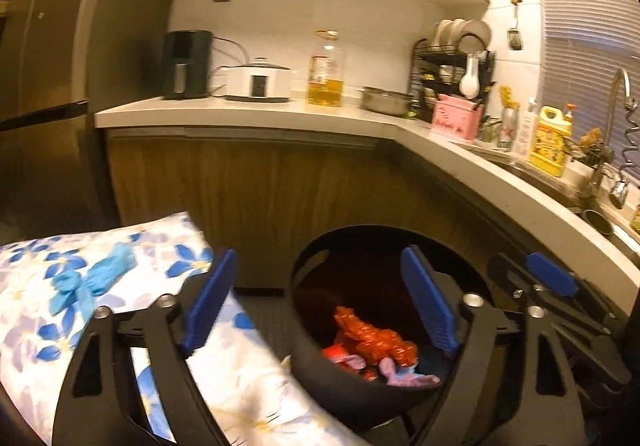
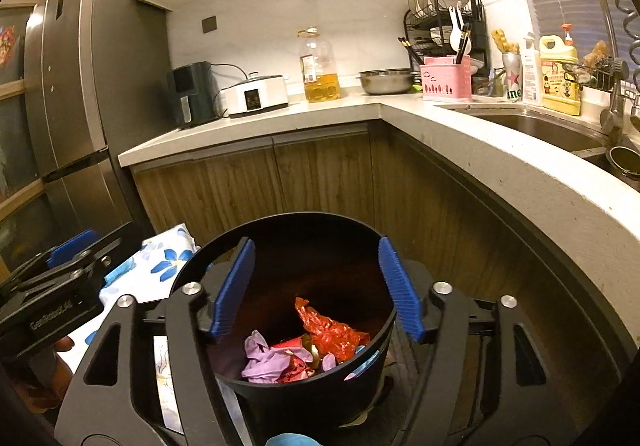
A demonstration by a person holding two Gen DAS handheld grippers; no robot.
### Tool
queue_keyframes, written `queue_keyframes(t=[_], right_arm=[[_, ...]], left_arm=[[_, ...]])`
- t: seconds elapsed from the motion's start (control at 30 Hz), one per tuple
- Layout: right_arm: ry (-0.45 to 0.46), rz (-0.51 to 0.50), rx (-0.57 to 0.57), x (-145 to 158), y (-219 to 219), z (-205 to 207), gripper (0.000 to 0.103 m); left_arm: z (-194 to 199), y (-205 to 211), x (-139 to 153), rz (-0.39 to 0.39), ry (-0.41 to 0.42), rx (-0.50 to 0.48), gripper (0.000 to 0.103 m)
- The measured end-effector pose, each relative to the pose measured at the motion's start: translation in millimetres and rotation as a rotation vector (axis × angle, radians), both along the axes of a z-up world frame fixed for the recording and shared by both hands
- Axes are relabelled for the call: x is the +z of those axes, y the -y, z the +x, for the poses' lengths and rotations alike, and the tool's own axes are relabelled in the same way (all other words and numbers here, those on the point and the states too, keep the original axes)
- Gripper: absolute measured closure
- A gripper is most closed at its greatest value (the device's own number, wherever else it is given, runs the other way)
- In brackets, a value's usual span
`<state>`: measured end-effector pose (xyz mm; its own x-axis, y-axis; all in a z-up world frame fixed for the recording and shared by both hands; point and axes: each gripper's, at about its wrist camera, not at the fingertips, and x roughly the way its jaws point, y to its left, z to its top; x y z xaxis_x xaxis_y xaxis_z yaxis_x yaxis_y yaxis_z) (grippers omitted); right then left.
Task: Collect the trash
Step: 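Move both tools back toward the red-and-white bag and blue glove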
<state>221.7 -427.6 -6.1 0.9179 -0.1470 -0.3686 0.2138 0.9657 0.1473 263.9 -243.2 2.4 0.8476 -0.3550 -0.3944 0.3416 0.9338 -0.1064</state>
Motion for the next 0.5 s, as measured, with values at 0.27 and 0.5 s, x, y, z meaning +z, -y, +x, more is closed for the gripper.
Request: queue_keyframes(t=[0.27, 0.5], right_arm=[[0.002, 0.007, -0.010, 2.4, -10.7, -12.8, 0.023], [0.027, -0.027, -0.012, 11.4, -31.1, -25.6, 0.018]], left_arm=[[-18.2, -28.1, 1.2, 0.039, -0.005, 0.121, 0.006], [-35.9, -54.9, 2.5, 0.052, 0.005, 0.201, 0.006]])
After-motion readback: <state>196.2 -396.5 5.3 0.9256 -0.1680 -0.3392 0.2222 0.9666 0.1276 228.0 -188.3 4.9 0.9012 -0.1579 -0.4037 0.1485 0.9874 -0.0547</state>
